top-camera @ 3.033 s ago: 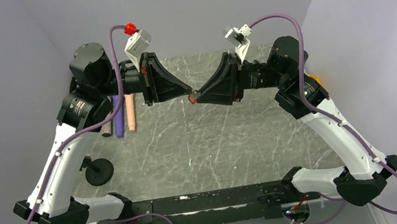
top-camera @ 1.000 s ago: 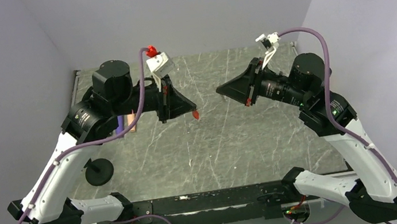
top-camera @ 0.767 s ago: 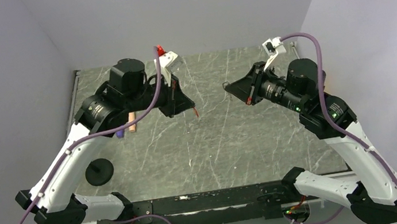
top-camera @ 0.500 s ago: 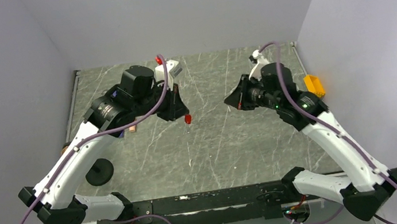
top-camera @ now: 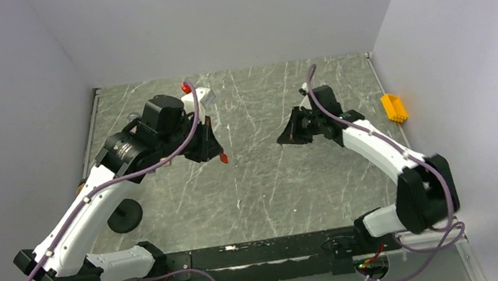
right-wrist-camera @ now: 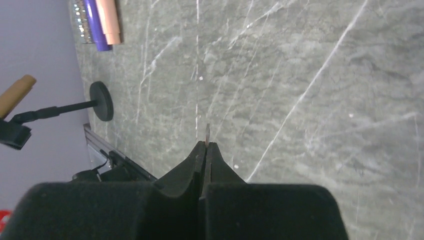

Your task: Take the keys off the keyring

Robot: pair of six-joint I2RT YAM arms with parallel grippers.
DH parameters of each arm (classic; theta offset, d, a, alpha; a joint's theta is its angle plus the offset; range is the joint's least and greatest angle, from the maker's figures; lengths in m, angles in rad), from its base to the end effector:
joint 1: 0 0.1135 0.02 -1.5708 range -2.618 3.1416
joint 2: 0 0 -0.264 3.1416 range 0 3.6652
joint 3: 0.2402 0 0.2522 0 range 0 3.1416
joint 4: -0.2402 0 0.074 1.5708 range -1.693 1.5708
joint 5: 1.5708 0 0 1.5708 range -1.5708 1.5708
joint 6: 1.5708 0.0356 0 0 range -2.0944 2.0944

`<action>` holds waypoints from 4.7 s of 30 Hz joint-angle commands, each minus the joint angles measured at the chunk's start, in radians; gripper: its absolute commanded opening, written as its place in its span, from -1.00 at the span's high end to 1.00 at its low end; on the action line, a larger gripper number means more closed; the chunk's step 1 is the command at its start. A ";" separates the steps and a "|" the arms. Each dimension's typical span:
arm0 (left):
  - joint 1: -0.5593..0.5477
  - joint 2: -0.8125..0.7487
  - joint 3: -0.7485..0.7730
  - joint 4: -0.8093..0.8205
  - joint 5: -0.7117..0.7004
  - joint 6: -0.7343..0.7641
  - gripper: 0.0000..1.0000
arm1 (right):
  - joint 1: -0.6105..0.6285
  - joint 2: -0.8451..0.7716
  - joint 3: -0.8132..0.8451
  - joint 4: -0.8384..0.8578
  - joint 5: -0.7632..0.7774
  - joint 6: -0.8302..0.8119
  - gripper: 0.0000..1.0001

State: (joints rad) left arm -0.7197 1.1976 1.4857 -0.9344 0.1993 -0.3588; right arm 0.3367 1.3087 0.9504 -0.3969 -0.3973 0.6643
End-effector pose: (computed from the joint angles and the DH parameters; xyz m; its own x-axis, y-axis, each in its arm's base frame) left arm 0.1672 -0.1559 0.4209 -0.6927 0.1494 -0.7056 0.5572 0.7320 -0.3920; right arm 0.2596 0.1054 0.2655 -0.8611 0.3009 -0.4098 -0.0504 0.7516 0.6577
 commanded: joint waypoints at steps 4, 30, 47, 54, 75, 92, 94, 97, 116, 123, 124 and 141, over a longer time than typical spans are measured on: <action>0.045 -0.018 0.000 -0.008 0.009 -0.006 1.00 | -0.016 0.274 0.119 0.189 -0.115 -0.078 1.00; 0.184 0.138 0.129 0.015 0.090 0.055 1.00 | -0.020 0.408 0.356 0.086 -0.223 -0.082 -0.56; 0.215 0.275 0.074 0.039 -0.015 0.017 1.00 | -0.030 0.125 0.270 -0.088 -0.103 -0.186 -1.00; 0.219 0.316 -0.025 0.085 -0.104 0.039 1.00 | -0.042 0.035 0.206 -0.150 -0.056 -0.225 -1.00; 0.264 0.478 -0.037 0.176 -0.177 0.077 1.00 | -0.046 -0.078 0.120 -0.156 -0.041 -0.176 -1.00; 0.330 0.467 -0.002 0.227 -0.160 0.122 -0.99 | -0.046 -0.051 0.149 -0.187 -0.077 -0.189 -1.00; 0.330 0.454 -0.006 0.224 -0.153 0.122 -0.99 | -0.047 -0.051 0.148 -0.182 -0.082 -0.183 -1.00; 0.330 0.430 -0.019 0.224 -0.144 0.117 -0.99 | -0.045 -0.053 0.146 -0.178 -0.086 -0.183 -1.00; 0.330 0.089 -0.297 0.406 -0.166 0.156 -0.99 | -0.046 -0.127 0.125 -0.063 -0.153 -0.171 -1.00; 0.331 -0.162 -0.555 0.601 -0.286 0.174 -0.99 | -0.046 -0.209 0.058 0.015 -0.138 -0.160 -1.00; 0.331 -0.186 -0.583 0.612 -0.291 0.180 -0.99 | -0.045 -0.215 0.049 0.021 -0.138 -0.160 -1.00; 0.376 -0.499 -1.156 1.073 -0.546 0.265 -0.99 | -0.046 -0.256 0.047 -0.056 -0.085 -0.192 -1.00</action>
State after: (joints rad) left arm -0.3679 0.7319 0.3943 -0.0704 -0.2642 -0.1593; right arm 0.2951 1.1011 0.9989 -0.4488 -0.5171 0.4942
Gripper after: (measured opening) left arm 0.994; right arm 0.995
